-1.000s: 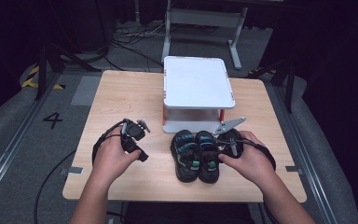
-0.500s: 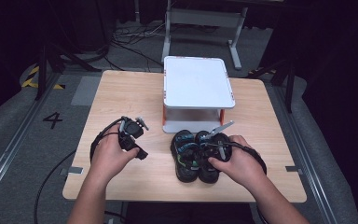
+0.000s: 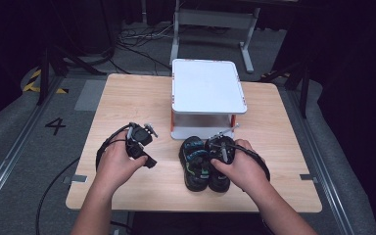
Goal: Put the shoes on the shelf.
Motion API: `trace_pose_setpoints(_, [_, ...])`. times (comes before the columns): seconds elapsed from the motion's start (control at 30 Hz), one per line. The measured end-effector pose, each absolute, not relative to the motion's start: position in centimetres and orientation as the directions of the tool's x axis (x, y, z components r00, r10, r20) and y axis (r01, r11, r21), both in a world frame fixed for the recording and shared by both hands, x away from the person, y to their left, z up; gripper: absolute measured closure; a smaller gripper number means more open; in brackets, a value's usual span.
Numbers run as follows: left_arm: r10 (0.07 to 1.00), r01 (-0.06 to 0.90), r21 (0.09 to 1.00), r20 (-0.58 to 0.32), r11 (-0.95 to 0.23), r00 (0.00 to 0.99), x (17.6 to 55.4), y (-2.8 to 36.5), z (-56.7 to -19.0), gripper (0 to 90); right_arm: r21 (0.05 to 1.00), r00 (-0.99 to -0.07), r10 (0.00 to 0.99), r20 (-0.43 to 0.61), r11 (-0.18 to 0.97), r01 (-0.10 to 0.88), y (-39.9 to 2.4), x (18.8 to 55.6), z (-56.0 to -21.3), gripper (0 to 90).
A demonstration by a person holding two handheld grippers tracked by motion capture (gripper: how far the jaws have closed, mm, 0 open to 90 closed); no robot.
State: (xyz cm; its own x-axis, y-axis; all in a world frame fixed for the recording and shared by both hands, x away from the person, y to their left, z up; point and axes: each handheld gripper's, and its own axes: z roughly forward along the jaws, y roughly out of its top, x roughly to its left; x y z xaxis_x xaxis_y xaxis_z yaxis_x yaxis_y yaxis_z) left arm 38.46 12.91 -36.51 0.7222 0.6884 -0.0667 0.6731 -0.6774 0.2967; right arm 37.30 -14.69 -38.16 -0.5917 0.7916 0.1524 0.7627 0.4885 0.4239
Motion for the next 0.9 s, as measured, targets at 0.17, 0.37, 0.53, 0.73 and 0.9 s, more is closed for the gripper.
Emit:
trace_pose_setpoints(0.17, [0.695,0.68,0.293,-0.068,-0.672,0.716,38.2,13.2,-36.7,29.6,0.435,-0.548,0.825,0.14,0.446,0.782,-15.3,37.4,-38.1,48.0])
trace_pose_setpoints(0.37, [0.697,0.683,0.291,-0.069,-0.671,0.714,37.8,13.3,-36.8,29.6,0.406,-0.54,0.834,0.113,0.457,0.791,-14.6,37.3,-39.3,52.0])
trace_pose_setpoints(0.53, [0.702,0.688,0.288,-0.069,-0.666,0.708,37.8,13.5,-36.9,29.6,0.364,-0.548,0.831,0.097,0.483,0.796,-14.3,37.7,-40.3,63.5])
trace_pose_setpoints(0.73, [0.696,0.682,0.287,-0.066,-0.673,0.715,37.8,13.4,-36.9,29.6,0.335,-0.567,0.82,0.086,0.512,0.791,-14.2,38.1,-40.3,74.5])
trace_pose_setpoints(0.9, [0.701,0.683,0.305,-0.063,-0.664,0.71,37.8,13.4,-36.6,29.9,0.318,-0.546,0.832,0.094,0.495,0.809,-14.1,38.4,-40.4,81.5])
